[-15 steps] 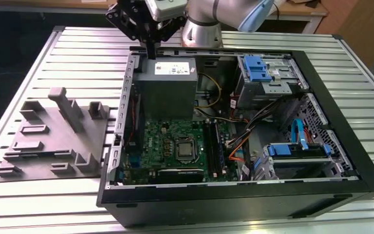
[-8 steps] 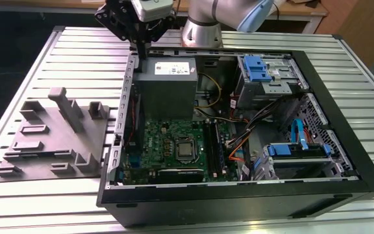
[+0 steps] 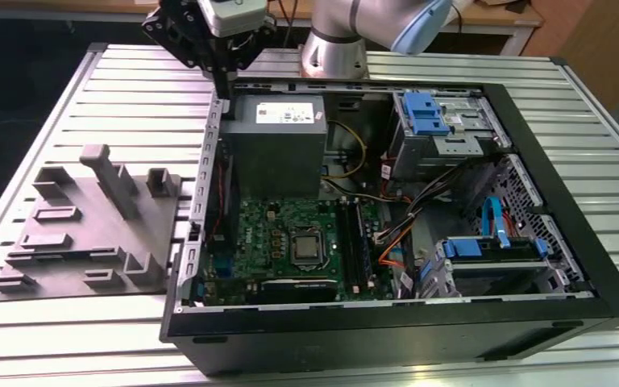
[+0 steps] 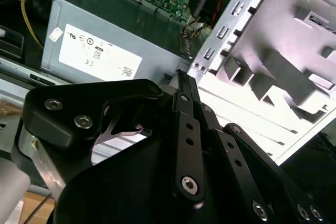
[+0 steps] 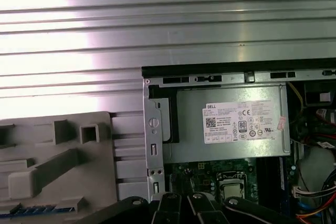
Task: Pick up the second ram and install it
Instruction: 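Reach for the second ram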
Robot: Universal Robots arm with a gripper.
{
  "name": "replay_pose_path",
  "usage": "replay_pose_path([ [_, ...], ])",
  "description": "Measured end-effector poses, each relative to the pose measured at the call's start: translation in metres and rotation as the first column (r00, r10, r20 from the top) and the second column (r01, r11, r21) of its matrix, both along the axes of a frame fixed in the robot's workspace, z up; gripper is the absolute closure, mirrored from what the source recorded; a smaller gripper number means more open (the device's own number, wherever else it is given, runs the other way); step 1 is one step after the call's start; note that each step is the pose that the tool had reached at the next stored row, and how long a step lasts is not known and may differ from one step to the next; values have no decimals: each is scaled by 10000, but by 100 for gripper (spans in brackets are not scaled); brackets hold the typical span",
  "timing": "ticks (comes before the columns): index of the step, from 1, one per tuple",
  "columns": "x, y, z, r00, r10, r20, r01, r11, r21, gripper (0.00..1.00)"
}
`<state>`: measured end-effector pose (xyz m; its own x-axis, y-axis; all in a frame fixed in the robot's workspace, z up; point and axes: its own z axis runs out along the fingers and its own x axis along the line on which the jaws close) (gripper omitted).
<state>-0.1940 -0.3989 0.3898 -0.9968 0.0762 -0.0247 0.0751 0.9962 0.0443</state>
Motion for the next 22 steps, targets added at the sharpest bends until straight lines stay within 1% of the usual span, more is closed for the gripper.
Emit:
replay_pose_path([
  [22, -439, 0, -48, 10000, 1, 0, -1, 10000, -9, 90],
])
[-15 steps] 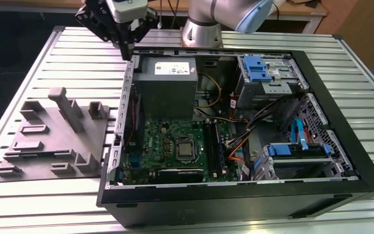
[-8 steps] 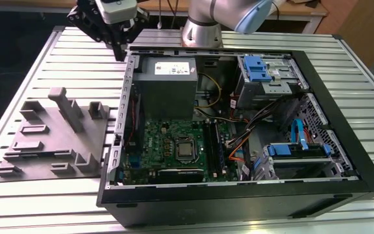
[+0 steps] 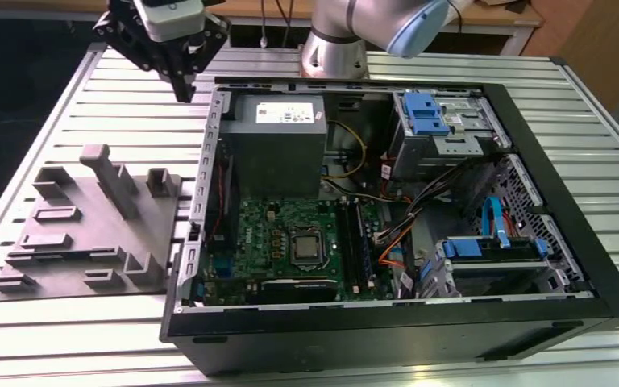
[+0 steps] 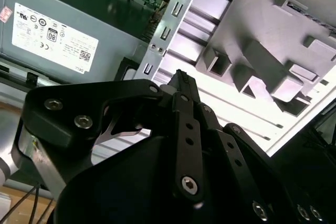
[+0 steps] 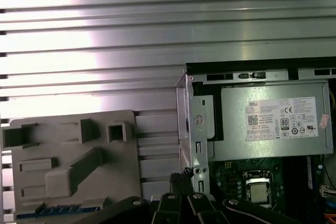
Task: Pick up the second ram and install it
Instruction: 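Reach for the second ram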
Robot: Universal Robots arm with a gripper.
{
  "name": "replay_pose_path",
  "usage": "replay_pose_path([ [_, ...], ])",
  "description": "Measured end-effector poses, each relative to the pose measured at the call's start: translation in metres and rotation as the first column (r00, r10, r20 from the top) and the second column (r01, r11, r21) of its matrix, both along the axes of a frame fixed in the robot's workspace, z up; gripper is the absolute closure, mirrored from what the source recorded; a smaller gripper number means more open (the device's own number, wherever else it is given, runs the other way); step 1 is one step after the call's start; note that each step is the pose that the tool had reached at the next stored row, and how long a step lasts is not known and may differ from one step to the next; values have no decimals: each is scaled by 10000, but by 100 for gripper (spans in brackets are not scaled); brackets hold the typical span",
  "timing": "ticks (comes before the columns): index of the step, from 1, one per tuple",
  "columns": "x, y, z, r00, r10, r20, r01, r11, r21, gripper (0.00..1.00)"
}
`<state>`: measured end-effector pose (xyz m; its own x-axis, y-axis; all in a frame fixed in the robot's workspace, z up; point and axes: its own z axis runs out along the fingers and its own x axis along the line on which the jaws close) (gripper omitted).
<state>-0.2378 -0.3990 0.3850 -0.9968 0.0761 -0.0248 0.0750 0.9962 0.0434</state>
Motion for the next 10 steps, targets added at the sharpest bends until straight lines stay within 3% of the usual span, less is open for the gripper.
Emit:
replay_pose_path([
  [10, -241, 0, -39, 10000, -1, -1, 1, 10000, -17, 90],
])
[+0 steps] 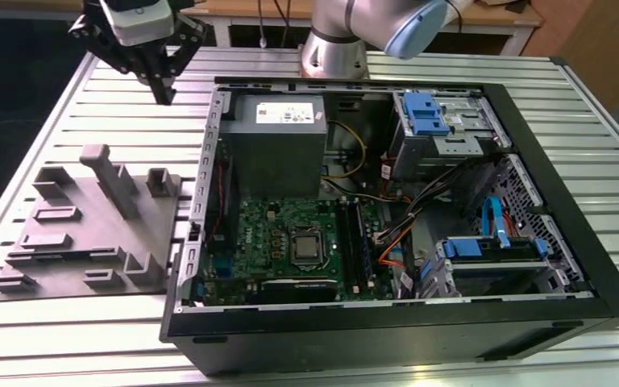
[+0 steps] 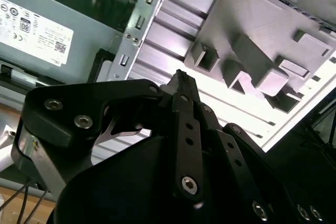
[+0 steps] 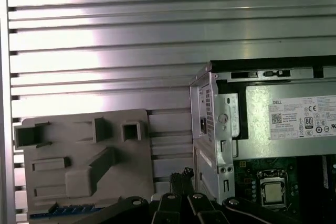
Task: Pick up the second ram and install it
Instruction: 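Reach for the second ram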
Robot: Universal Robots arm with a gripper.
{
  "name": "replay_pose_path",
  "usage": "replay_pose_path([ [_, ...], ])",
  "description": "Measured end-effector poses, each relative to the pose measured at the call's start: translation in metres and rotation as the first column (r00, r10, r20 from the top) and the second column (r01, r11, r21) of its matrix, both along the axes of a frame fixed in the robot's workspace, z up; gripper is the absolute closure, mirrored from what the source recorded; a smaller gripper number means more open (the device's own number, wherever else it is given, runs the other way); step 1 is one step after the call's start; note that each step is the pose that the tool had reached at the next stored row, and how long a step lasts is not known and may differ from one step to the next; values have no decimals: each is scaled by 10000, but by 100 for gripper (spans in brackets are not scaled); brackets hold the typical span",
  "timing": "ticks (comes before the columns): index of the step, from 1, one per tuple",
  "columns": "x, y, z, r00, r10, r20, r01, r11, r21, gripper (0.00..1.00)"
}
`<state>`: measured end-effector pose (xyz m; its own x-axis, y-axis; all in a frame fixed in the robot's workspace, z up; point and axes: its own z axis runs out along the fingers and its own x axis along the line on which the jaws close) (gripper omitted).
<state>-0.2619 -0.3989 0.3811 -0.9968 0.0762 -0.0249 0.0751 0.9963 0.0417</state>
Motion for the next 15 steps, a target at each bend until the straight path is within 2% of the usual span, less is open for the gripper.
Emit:
replay_pose_path([
  [15, -389, 0, -133, 10000, 0, 1, 0, 10000, -52, 90],
])
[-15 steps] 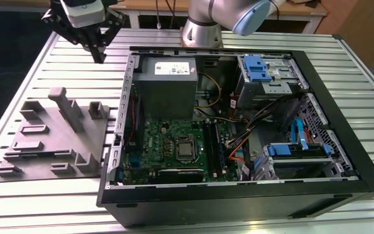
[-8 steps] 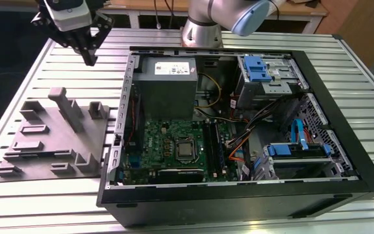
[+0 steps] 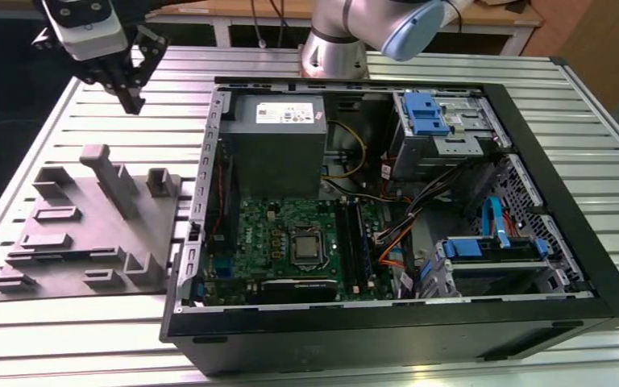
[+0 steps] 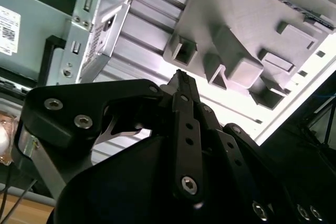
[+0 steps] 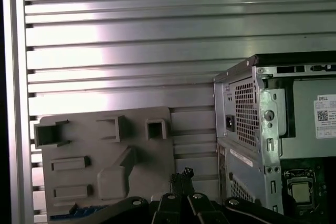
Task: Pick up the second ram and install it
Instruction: 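Reach for the second ram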
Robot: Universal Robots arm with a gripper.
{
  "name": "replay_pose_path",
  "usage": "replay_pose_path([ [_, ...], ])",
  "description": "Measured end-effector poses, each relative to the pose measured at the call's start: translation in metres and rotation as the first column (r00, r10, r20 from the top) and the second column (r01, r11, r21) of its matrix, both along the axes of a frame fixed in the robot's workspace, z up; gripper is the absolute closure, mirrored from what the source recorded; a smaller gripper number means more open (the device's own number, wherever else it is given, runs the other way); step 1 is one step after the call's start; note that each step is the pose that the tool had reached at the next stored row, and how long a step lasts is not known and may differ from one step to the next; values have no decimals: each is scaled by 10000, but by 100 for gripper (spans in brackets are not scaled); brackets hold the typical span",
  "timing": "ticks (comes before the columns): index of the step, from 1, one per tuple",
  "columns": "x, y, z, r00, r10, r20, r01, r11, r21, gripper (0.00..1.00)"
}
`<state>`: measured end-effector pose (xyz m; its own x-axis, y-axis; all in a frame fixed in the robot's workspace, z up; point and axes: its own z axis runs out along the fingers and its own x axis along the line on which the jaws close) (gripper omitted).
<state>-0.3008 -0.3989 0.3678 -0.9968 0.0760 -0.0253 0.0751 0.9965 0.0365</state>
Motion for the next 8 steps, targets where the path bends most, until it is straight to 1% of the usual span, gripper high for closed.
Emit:
replay_pose_path([
  [8, -188, -12, -74, 10000, 0, 0, 0, 10000, 0, 90],
])
